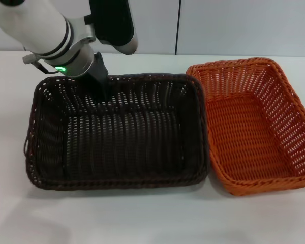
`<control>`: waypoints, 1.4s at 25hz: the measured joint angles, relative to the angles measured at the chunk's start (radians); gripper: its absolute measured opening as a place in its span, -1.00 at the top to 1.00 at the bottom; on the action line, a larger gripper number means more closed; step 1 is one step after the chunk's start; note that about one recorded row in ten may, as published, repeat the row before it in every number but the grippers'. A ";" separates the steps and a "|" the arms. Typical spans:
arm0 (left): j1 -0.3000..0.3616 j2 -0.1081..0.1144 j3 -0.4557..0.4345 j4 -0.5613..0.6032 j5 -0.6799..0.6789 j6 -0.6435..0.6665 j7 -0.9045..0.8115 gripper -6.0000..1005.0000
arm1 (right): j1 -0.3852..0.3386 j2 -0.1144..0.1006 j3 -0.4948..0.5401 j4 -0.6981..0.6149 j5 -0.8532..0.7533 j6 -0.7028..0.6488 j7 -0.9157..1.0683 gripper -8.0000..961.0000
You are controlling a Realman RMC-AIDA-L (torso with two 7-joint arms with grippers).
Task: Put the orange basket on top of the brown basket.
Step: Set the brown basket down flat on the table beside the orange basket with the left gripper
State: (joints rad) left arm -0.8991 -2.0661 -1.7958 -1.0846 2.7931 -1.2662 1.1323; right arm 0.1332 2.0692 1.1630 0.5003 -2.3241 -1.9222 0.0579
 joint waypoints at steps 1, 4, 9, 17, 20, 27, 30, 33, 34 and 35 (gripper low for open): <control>0.019 0.000 0.014 -0.020 -0.005 0.016 -0.006 0.50 | 0.000 0.000 0.002 -0.002 0.000 -0.002 0.007 -0.40; 0.074 0.002 0.027 -0.083 -0.021 0.047 -0.007 0.47 | -0.002 0.000 0.000 -0.006 0.000 -0.007 0.010 -0.40; 0.101 0.006 0.027 -0.102 -0.064 0.032 0.009 0.42 | 0.004 -0.001 -0.003 -0.020 0.000 -0.013 0.011 -0.40; 0.140 0.002 0.051 -0.097 -0.120 0.082 0.065 0.34 | 0.023 0.000 -0.005 -0.067 0.000 -0.049 0.012 -0.40; 0.141 0.003 0.063 -0.100 -0.131 0.135 0.069 0.28 | 0.028 0.001 -0.003 -0.082 0.000 -0.052 0.012 -0.40; 0.130 0.003 0.083 -0.080 -0.137 0.206 0.066 0.16 | 0.041 0.003 -0.003 -0.120 0.000 -0.077 0.013 -0.40; 0.129 0.003 0.089 -0.074 -0.133 0.226 0.064 0.15 | 0.043 0.001 -0.002 -0.121 0.000 -0.077 0.014 -0.40; 0.138 0.002 0.092 -0.085 -0.132 0.252 0.059 0.13 | 0.048 0.000 -0.004 -0.127 0.000 -0.078 0.014 -0.40; 0.145 0.002 0.095 -0.094 -0.132 0.272 0.054 0.13 | 0.049 0.000 -0.004 -0.129 0.000 -0.078 0.014 -0.40; 0.150 0.002 0.097 -0.098 -0.131 0.288 0.047 0.13 | 0.050 0.000 -0.004 -0.129 0.000 -0.078 0.014 -0.40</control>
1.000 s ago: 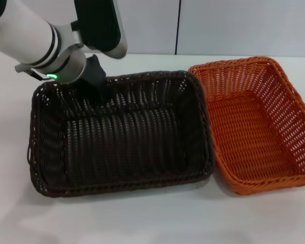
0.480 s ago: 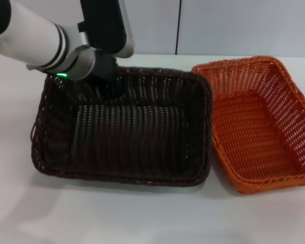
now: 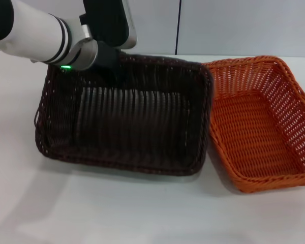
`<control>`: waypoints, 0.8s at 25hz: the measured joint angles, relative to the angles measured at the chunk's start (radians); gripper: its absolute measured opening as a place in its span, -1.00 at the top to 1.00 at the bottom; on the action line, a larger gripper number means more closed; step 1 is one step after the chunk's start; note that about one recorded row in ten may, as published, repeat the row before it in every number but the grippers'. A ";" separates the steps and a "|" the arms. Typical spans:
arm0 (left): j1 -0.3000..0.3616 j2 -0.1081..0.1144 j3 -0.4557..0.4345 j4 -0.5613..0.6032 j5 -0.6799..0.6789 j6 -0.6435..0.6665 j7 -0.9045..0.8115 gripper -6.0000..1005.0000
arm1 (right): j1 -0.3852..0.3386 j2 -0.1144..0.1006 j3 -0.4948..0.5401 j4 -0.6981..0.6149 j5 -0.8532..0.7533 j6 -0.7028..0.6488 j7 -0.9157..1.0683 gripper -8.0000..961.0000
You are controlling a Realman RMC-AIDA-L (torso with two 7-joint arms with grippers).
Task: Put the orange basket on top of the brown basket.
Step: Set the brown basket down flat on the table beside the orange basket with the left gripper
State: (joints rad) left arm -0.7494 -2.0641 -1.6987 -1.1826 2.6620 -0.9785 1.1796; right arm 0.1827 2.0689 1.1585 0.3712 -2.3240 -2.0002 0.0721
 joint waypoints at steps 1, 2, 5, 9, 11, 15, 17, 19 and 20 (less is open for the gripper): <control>0.004 0.001 0.003 -0.003 0.003 0.018 -0.010 0.12 | 0.001 0.000 0.000 0.000 0.000 0.000 0.000 -0.40; 0.004 0.001 0.005 0.000 0.011 0.028 -0.022 0.12 | 0.001 0.000 -0.001 0.000 0.000 0.000 0.000 -0.40; 0.004 0.001 0.005 -0.007 0.024 0.016 -0.027 0.12 | 0.003 0.000 -0.001 0.000 0.000 -0.006 0.000 -0.40; 0.003 0.004 0.000 -0.031 0.048 -0.049 -0.032 0.10 | 0.007 -0.001 0.000 0.000 0.000 -0.012 0.000 -0.40; 0.003 0.004 -0.001 -0.040 0.060 -0.060 -0.035 0.09 | 0.011 -0.002 0.000 -0.003 0.000 -0.013 0.000 -0.40; 0.034 0.001 0.006 -0.102 0.070 -0.066 -0.044 0.07 | 0.018 -0.003 0.000 -0.005 0.000 -0.012 0.000 -0.40; 0.049 0.002 0.009 -0.131 0.067 -0.058 -0.049 0.06 | 0.022 -0.004 0.000 -0.005 0.000 -0.010 0.000 -0.40; 0.054 0.002 0.008 -0.143 0.060 -0.051 -0.049 0.05 | 0.023 -0.004 0.000 -0.005 0.000 -0.008 0.000 -0.40; 0.056 0.002 0.008 -0.148 0.059 -0.048 -0.048 0.05 | 0.024 -0.004 0.000 -0.005 0.000 -0.008 0.000 -0.40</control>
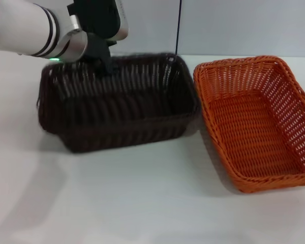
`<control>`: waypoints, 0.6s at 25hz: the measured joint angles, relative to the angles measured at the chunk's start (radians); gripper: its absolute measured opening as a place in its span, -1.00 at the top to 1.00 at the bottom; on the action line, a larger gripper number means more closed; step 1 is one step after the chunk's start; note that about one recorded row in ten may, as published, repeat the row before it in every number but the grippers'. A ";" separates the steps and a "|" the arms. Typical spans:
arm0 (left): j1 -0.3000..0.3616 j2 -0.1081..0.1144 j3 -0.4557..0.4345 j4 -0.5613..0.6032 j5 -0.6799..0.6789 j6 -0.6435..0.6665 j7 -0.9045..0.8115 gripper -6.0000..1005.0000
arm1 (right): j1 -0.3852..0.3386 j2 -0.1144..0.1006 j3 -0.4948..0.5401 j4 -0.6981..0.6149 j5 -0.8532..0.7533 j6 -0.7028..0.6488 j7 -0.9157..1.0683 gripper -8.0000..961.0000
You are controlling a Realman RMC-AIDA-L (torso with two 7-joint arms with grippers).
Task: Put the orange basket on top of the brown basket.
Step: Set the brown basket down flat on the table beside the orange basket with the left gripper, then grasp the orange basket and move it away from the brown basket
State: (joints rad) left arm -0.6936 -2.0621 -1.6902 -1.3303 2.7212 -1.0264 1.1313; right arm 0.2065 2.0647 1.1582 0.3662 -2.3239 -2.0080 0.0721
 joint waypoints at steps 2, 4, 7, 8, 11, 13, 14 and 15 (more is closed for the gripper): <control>0.007 0.000 0.002 -0.017 -0.005 0.016 0.002 0.04 | 0.000 -0.001 0.000 -0.001 0.000 0.000 0.000 -0.40; 0.017 -0.001 0.002 -0.043 -0.007 0.034 0.000 0.03 | 0.000 -0.001 0.000 -0.001 0.000 0.000 0.000 -0.40; 0.055 -0.002 -0.003 -0.107 -0.022 0.082 -0.021 -0.01 | 0.001 -0.001 0.000 -0.005 -0.001 -0.001 0.000 -0.40; 0.068 -0.001 -0.005 -0.125 -0.026 0.101 -0.033 -0.02 | 0.002 -0.001 0.000 -0.008 -0.001 -0.003 0.001 -0.40; 0.201 0.001 -0.111 -0.238 -0.191 0.284 -0.110 -0.04 | 0.002 0.001 -0.001 -0.010 -0.001 -0.002 0.009 -0.40; 0.232 0.002 -0.144 -0.255 -0.258 0.312 -0.113 -0.04 | 0.002 0.001 -0.001 -0.010 -0.002 0.003 0.019 -0.40; 0.273 0.003 -0.186 -0.276 -0.360 0.348 -0.108 -0.04 | 0.001 0.001 0.000 -0.010 -0.002 0.005 0.025 -0.40; 0.309 0.003 -0.209 -0.287 -0.456 0.385 -0.095 -0.04 | 0.001 0.001 0.001 -0.010 -0.002 0.007 0.032 -0.40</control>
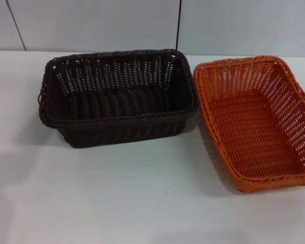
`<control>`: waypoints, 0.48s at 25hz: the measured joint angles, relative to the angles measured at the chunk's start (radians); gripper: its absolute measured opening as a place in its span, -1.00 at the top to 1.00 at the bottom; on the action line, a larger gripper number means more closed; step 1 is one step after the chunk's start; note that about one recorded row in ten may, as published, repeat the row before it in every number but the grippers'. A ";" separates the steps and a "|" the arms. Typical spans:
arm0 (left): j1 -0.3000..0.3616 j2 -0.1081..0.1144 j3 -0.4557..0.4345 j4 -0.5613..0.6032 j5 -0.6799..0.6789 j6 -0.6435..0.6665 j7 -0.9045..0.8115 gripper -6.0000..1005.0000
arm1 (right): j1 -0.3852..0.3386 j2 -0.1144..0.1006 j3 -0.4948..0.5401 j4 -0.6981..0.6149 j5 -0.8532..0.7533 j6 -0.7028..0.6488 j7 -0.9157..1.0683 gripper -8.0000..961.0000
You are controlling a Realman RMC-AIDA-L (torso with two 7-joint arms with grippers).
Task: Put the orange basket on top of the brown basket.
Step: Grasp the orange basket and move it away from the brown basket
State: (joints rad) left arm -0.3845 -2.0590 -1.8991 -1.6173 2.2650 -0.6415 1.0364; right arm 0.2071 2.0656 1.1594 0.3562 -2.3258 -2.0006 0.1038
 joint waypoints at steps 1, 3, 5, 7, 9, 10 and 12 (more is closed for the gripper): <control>0.037 0.000 -0.019 -0.010 -0.089 0.037 0.014 -0.04 | 0.000 -0.001 0.002 0.001 0.000 0.002 0.006 -0.40; 0.120 0.000 -0.033 -0.033 -0.288 0.120 0.061 -0.03 | -0.001 -0.005 0.006 0.001 0.000 0.008 0.017 -0.40; 0.197 -0.002 -0.036 -0.053 -0.449 0.184 0.114 -0.03 | 0.000 -0.010 0.007 0.001 -0.001 0.016 0.021 -0.40; 0.260 -0.005 -0.037 -0.064 -0.589 0.233 0.160 -0.03 | 0.005 -0.014 0.007 -0.001 -0.001 0.023 0.023 -0.40; 0.302 -0.005 -0.042 -0.056 -0.718 0.266 0.212 -0.03 | 0.014 -0.020 0.008 -0.009 -0.001 0.028 0.026 -0.40; 0.313 -0.005 -0.047 -0.046 -0.778 0.274 0.246 -0.03 | 0.020 -0.022 0.008 -0.018 -0.001 0.029 0.028 -0.40; 0.321 -0.006 -0.069 -0.008 -0.872 0.272 0.300 -0.03 | 0.034 -0.023 0.008 -0.034 0.002 0.032 0.034 -0.40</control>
State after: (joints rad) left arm -0.0633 -2.0655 -1.9681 -1.6257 1.3930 -0.3690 1.3360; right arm 0.2408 2.0421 1.1674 0.3220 -2.3240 -1.9688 0.1375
